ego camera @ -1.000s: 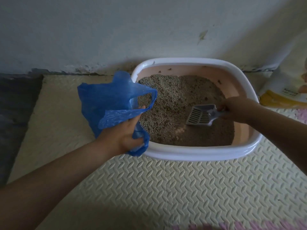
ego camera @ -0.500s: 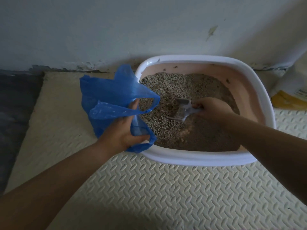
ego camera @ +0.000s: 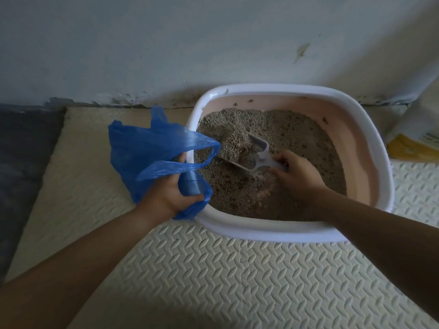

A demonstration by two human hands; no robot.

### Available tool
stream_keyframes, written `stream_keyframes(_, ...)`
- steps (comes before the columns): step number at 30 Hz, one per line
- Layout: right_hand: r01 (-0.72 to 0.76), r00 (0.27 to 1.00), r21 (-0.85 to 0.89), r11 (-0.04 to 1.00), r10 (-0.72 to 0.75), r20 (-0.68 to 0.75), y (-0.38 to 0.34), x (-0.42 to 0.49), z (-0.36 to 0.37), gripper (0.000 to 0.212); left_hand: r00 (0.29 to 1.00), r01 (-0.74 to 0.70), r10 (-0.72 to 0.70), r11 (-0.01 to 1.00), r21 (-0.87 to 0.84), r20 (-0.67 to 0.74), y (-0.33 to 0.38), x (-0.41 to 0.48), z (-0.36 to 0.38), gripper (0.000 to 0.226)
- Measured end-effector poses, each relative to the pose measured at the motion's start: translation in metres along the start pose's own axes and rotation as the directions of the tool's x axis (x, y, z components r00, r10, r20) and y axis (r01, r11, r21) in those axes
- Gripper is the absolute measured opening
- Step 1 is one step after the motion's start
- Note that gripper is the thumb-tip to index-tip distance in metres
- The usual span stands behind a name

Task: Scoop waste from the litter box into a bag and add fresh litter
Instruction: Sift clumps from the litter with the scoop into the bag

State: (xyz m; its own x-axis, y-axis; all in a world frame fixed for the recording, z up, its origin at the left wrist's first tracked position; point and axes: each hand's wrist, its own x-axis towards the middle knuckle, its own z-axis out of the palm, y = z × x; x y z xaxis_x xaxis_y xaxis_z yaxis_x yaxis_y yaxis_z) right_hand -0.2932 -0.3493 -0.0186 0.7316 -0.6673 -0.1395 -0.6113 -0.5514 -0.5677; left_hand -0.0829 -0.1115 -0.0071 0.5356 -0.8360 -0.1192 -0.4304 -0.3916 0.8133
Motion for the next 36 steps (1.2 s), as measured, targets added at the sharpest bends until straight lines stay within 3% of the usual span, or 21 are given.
stream_keyframes(6, 0.082, 0.992, -0.047, 0.995, -0.086, -0.089, -0.002, -0.010, -0.037, 0.018, 1.000, -0.008, 0.009, 0.999, -0.049, 0.024, -0.003, 0.000, 0.000, 0.103)
stream_keyframes(14, 0.126, 0.974, -0.114, 0.985, -0.145, -0.176, -0.004, -0.021, -0.073, 0.020, 0.997, -0.033, 0.029, 0.998, 0.058, 0.068, -0.005, 0.002, -0.003, 0.111)
stream_keyframes(19, 0.140, 0.974, -0.123, 0.982, -0.159, -0.161, -0.001, -0.022, -0.082, 0.020, 0.996, -0.058, 0.046, 0.985, 0.162, 0.077, -0.003, 0.002, -0.009, 0.121)
stream_keyframes(23, 0.166, 0.970, -0.124, 0.978, -0.184, -0.156, -0.003, -0.023, -0.086, 0.020, 0.991, -0.108, 0.081, 0.951, 0.290, 0.103, -0.002, 0.001, -0.017, 0.110)
stream_keyframes(36, 0.161, 0.977, -0.242, 0.957, -0.189, -0.097, 0.027, -0.007, -0.096, 0.017, 0.989, -0.094, 0.063, 0.968, 0.233, 0.135, -0.005, 0.006, -0.017, 0.116)
